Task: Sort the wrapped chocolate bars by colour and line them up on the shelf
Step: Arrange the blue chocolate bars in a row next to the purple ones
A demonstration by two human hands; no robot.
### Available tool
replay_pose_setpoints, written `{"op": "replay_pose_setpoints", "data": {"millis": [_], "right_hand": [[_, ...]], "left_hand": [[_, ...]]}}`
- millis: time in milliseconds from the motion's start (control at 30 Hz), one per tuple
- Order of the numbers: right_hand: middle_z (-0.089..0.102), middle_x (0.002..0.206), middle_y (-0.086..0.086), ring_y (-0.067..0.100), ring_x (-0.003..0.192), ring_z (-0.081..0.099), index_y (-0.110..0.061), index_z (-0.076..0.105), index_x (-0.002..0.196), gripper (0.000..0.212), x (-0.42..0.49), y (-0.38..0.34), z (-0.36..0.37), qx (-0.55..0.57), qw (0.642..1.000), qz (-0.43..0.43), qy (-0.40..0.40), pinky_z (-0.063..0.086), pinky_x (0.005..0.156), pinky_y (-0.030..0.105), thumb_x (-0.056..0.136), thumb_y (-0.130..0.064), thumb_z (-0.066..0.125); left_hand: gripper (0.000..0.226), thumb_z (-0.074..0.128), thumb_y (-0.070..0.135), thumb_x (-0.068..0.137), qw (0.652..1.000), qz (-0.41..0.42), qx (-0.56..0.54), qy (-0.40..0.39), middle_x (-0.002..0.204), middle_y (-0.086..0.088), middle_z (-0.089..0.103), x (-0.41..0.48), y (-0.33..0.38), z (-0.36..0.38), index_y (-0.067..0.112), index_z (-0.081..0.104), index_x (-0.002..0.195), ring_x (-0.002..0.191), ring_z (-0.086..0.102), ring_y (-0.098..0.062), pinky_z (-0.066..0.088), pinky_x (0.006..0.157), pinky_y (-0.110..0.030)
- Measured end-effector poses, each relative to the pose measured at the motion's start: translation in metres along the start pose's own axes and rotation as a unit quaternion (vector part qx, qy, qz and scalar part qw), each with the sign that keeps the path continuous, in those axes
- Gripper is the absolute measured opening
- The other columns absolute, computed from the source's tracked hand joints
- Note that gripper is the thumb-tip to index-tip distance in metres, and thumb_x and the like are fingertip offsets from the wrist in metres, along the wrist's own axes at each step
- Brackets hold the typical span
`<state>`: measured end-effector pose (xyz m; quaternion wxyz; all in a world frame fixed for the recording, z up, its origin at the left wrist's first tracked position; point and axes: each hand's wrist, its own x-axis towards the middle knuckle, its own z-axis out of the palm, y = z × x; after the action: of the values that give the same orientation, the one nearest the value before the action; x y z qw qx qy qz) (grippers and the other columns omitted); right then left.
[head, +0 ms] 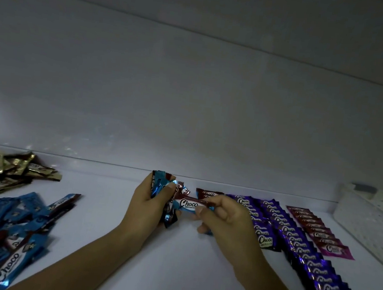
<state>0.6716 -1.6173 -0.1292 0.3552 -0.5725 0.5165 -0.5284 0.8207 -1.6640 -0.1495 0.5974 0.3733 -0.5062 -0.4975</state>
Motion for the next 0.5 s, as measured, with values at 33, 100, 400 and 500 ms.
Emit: {"op": "replay_pose_setpoints", "data": {"millis": [33, 100, 400, 500], "right_hand": [[0.073, 0.073, 0.002, 0.009, 0.053, 0.062, -0.012, 0.065, 0.086, 0.011, 0.0, 0.0, -0.001, 0.01, 1.0, 0.008, 0.0, 0.051, 0.056, 0.023, 0.087, -0.002, 0.062], [0.073, 0.073, 0.001, 0.009, 0.055, 0.063, -0.011, 0.065, 0.089, 0.01, 0.001, 0.001, -0.003, 0.027, 0.999, 0.024, -0.003, 0.051, 0.058, 0.025, 0.086, -0.002, 0.063], [0.068, 0.072, -0.007, 0.004, 0.065, 0.063, -0.023, 0.07, 0.08, 0.004, -0.001, 0.005, -0.005, -0.19, 0.978, -0.087, 0.011, 0.052, 0.063, 0.022, 0.082, -0.02, 0.072], [0.072, 0.08, -0.007, 0.005, 0.073, 0.067, -0.028, 0.072, 0.085, 0.015, 0.001, -0.002, -0.028, -0.205, 0.976, -0.072, 0.034, 0.055, 0.075, 0.031, 0.082, -0.014, 0.071]], "left_hand": [[0.01, 0.054, 0.015, 0.096, 1.0, -0.003, 0.002, 0.002, 0.092, -0.01, 0.072, 0.001, -0.001, -0.001, 0.012, 0.061, 0.102, 0.065, 0.066, -0.013, 0.046, 0.049, -0.016], [0.011, 0.055, 0.017, 0.096, 1.0, -0.005, 0.012, -0.006, 0.089, -0.008, 0.071, 0.001, -0.001, -0.001, 0.012, 0.061, 0.103, 0.063, 0.066, -0.01, 0.047, 0.05, -0.016], [0.005, 0.056, 0.018, 0.095, 0.987, 0.081, 0.123, -0.062, 0.079, -0.004, 0.068, -0.005, -0.006, 0.003, 0.018, 0.061, 0.095, 0.065, 0.063, -0.012, 0.051, 0.058, -0.021], [0.005, 0.055, 0.017, 0.095, 0.989, 0.069, 0.118, -0.061, 0.074, 0.001, 0.068, -0.005, -0.006, 0.003, 0.018, 0.06, 0.096, 0.058, 0.062, -0.01, 0.05, 0.051, -0.021]]}}
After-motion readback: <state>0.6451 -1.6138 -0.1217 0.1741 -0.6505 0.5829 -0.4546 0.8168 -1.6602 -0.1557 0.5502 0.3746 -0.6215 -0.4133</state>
